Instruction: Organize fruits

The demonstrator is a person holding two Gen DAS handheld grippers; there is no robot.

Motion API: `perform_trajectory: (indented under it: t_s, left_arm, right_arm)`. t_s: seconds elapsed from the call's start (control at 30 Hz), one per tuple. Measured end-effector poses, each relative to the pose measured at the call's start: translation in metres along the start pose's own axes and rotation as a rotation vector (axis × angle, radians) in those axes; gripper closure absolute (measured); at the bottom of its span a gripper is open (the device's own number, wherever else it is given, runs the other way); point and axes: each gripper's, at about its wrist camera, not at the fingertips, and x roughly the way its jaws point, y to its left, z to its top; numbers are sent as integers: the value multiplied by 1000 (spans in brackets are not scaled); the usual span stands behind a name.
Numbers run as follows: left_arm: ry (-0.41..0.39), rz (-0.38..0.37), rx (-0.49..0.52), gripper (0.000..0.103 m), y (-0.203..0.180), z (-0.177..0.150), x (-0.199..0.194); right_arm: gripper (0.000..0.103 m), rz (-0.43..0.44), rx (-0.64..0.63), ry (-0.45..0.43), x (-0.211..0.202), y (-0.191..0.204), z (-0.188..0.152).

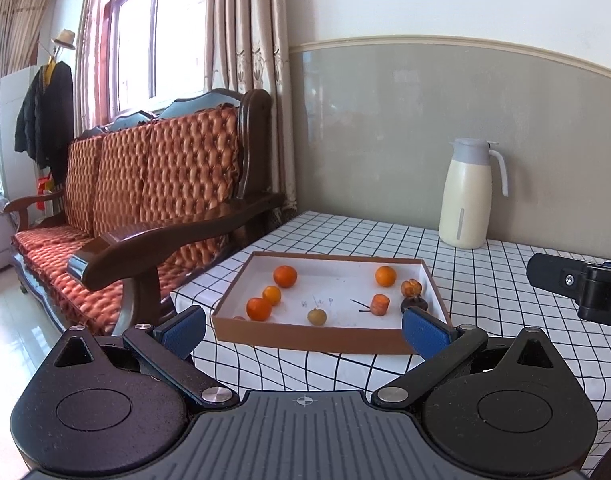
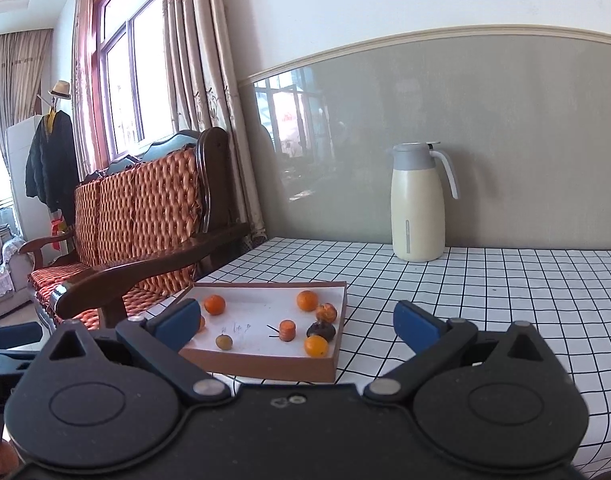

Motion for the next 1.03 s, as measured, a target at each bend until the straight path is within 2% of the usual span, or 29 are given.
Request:
perform_trajectory:
  t_s: [0.63, 0.8, 1.03]
  left_arm:
    - [25, -12, -32, 0, 3, -2, 7]
    - [38, -35, -38, 0, 3, -3, 8]
    - [16, -55, -63, 0, 2, -6, 9]
  right_arm:
    - [6, 6, -10, 6, 1, 3, -4]
    - [6, 13, -12, 12, 2, 3, -5]
    - [6, 15, -21, 23, 8, 5, -5]
